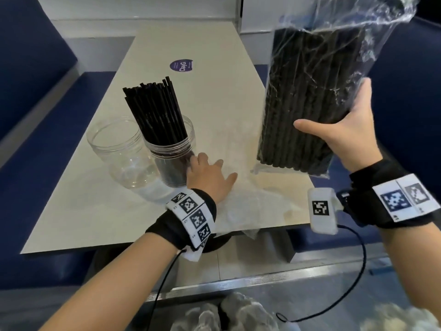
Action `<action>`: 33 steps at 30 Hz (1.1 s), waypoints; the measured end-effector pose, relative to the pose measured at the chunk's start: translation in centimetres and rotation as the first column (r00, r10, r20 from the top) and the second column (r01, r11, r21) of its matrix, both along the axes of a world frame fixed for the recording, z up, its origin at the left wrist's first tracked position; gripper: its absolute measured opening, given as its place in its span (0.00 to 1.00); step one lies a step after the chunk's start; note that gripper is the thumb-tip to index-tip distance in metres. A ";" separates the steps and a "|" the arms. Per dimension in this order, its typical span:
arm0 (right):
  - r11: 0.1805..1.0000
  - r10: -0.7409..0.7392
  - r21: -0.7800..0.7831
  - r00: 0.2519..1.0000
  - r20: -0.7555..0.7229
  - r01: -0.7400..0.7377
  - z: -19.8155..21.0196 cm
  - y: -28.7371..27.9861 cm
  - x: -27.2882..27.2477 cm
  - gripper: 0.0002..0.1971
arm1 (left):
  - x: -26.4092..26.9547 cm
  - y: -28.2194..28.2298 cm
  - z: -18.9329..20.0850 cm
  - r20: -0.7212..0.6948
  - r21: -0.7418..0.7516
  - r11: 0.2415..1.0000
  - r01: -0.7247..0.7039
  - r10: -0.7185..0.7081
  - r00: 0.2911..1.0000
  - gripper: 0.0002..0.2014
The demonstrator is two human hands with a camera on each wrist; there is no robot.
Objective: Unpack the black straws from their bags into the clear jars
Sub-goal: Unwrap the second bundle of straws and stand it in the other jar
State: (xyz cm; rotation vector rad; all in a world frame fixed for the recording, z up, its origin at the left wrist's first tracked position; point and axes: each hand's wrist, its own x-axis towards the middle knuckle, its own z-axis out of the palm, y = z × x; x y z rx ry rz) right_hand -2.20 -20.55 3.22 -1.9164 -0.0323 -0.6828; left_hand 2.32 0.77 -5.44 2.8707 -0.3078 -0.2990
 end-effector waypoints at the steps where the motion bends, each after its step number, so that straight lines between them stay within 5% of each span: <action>1: 0.999 0.042 -0.007 0.999 0.024 -0.041 0.4 0.4 0.1 0.34 | -0.4 0.5 0.5 0.015 -0.070 0.998 -0.005 0.006 1.000 0.27; 4: 0.990 0.144 -0.016 0.987 0.067 -0.143 1.7 1.9 0.5 0.37 | -1.5 2.5 2.3 0.017 -0.324 0.946 -0.027 0.034 0.999 0.22; 7: 0.962 0.270 0.003 0.960 0.078 -0.271 2.6 3.8 1.3 0.40 | -2.2 5.0 4.6 -0.012 -0.616 0.786 -0.056 0.062 0.998 0.21; 10: 0.907 0.415 0.058 0.909 0.046 -0.417 2.8 6.6 2.2 0.41 | -2.7 7.5 7.4 0.043 -0.776 0.631 0.008 0.041 0.998 0.33; 14: 0.829 0.558 0.047 0.829 -0.033 -0.557 2.3 11.2 3.1 0.45 | -3.4 9.5 9.3 0.137 -0.826 0.557 0.082 0.058 0.989 0.47; 21: 0.696 0.673 -0.077 0.686 -0.276 -0.714 2.1 15.4 4.8 0.47 | -3.2 13.1 6.0 0.117 -0.889 0.457 -0.042 0.314 0.942 0.36; 26: 0.653 0.716 -0.187 0.679 -0.166 -0.734 3.6 16.8 6.1 0.39 | -3.4 15.0 2.8 0.015 -0.881 0.453 -0.134 0.310 0.951 0.37; 30: 0.568 0.730 -0.312 0.641 -0.237 -0.762 3.1 17.8 6.3 0.37 | -3.5 15.8 0.6 -0.057 -0.867 0.455 -0.204 0.317 0.947 0.39; 33: 0.508 0.706 -0.404 0.636 -0.312 -0.761 2.7 17.6 6.3 0.25 | -3.5 16.3 -0.5 -0.088 -0.846 0.473 -0.247 0.332 0.939 0.33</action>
